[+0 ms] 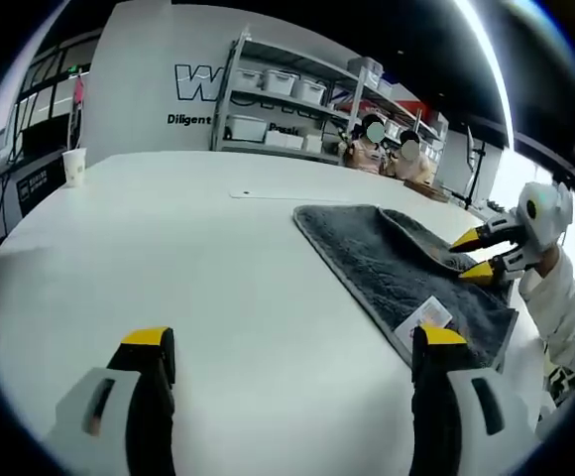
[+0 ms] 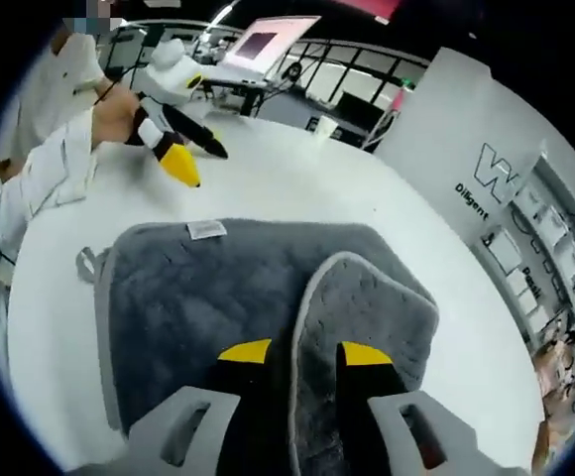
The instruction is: Open the folded towel by lifting each exposed corner and separating the folded layers until the towel lies flat within the target outline without major curled edges
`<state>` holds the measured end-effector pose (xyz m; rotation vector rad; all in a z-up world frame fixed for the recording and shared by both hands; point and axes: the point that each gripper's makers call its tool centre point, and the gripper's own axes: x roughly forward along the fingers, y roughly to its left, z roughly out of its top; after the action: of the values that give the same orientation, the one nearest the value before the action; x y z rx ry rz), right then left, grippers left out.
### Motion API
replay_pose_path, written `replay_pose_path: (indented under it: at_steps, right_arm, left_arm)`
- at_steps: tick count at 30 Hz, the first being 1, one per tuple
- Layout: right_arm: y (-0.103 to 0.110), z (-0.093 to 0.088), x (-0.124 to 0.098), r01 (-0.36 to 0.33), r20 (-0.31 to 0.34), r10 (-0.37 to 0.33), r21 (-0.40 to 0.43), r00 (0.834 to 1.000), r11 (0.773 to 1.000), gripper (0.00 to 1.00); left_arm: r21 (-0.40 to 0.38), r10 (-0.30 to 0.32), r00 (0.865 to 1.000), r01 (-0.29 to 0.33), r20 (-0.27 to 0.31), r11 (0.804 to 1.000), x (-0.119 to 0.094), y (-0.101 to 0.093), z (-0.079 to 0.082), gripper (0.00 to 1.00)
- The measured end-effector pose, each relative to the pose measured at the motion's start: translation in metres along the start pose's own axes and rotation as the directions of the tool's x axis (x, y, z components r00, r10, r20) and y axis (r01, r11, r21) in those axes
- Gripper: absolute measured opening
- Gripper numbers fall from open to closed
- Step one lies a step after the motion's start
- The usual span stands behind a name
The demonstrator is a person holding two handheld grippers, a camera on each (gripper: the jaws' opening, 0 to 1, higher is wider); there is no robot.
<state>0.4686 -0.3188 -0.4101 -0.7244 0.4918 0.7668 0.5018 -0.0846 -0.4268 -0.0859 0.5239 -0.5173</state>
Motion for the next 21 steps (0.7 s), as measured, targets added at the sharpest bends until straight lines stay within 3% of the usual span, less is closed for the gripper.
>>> replay_pose_path:
  at_steps: [3,8,15,21]
  right_arm:
    - [-0.001,-0.009,-0.001,0.006,-0.021,-0.006,0.005,1.0,1.0,0.05]
    - [0.006,-0.013,0.002,-0.012,-0.026,0.013,0.021,1.0,1.0,0.0]
    - [0.004,-0.012,0.0,0.004,-0.037,-0.005,-0.022,0.999,1.0,0.0]
    - [-0.021,-0.005,-0.02,0.123,-0.024,-0.124,-0.045,0.992,0.991,0.0]
  left_arm:
    - [0.002,0.002,1.0,-0.002,-0.003,1.0,0.0,0.0,0.0,0.98]
    - [0.002,0.002,1.0,-0.002,-0.007,1.0,0.0,0.0,-0.001,0.98]
    - [0.003,0.003,1.0,-0.003,-0.01,1.0,0.0,0.0,-0.002,0.98]
    - [0.004,0.004,1.0,-0.004,-0.009,1.0,0.0,0.001,-0.002,0.98]
